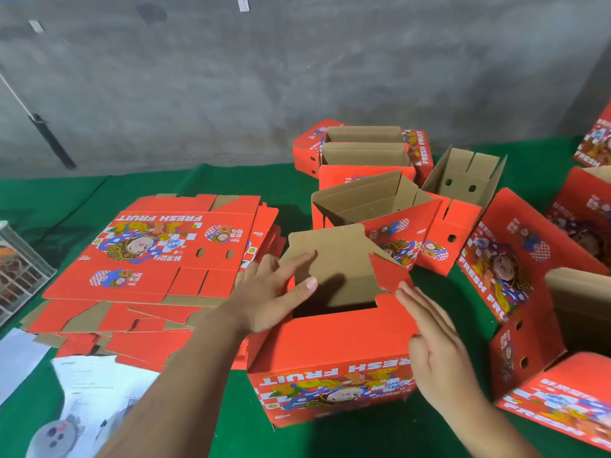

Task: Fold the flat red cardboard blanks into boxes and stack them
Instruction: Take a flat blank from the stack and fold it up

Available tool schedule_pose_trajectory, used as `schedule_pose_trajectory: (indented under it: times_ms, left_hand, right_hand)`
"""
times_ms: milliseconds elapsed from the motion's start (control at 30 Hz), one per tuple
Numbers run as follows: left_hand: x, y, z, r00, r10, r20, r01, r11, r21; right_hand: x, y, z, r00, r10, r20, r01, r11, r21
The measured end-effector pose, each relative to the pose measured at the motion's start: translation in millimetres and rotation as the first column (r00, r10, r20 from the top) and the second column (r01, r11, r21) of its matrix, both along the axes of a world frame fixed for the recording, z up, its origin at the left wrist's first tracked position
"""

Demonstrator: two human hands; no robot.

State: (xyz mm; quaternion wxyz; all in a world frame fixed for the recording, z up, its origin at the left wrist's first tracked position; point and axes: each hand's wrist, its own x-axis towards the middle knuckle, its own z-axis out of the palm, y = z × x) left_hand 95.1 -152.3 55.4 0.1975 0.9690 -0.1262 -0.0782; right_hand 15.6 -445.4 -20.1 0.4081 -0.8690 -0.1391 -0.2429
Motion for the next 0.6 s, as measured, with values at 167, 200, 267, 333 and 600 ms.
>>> schedule_pose_trajectory:
  times_ms: [167, 200, 267, 333, 600]
  left_hand:
    - [-4.7, -12.3, -20.9, 0.967, 0.184, 0.173, -0.101, 0.910, -0.403]
    - [-5.4, -9.8, -23.8, 0.949, 0.210, 0.236, -0.078, 0.881, -0.466]
    - [-7.3, -3.2, -30.3, 0.926, 0.179, 0.332, 0.017, 0.860, -0.511]
    - [-9.1, -1.2, -33.0, 0.951, 0.151, 0.272, 0.051, 0.786, -0.616]
    - [-7.2, 4.2, -25.8, 0.996, 0.018, 0.089, -0.001, 0.981, -0.194]
  right_hand:
    - [-3.9, -7.3, 6.4, 0.999, -0.006, -0.045, 0.007, 1.000, 0.008]
    - [-2.1, -6.4, 12.5, 0.996, -0.024, -0.084, 0.028, 0.999, 0.041]
    - [4.9, -2.1, 29.8, 0.972, -0.057, -0.228, 0.103, 0.976, 0.194]
    - [14.9, 3.3, 44.3, 0.930, -0.109, -0.351, 0.220, 0.929, 0.296]
    - [39.2, 8.8, 51.3, 0.736, 0.052, -0.675, 0.211, 0.930, 0.302]
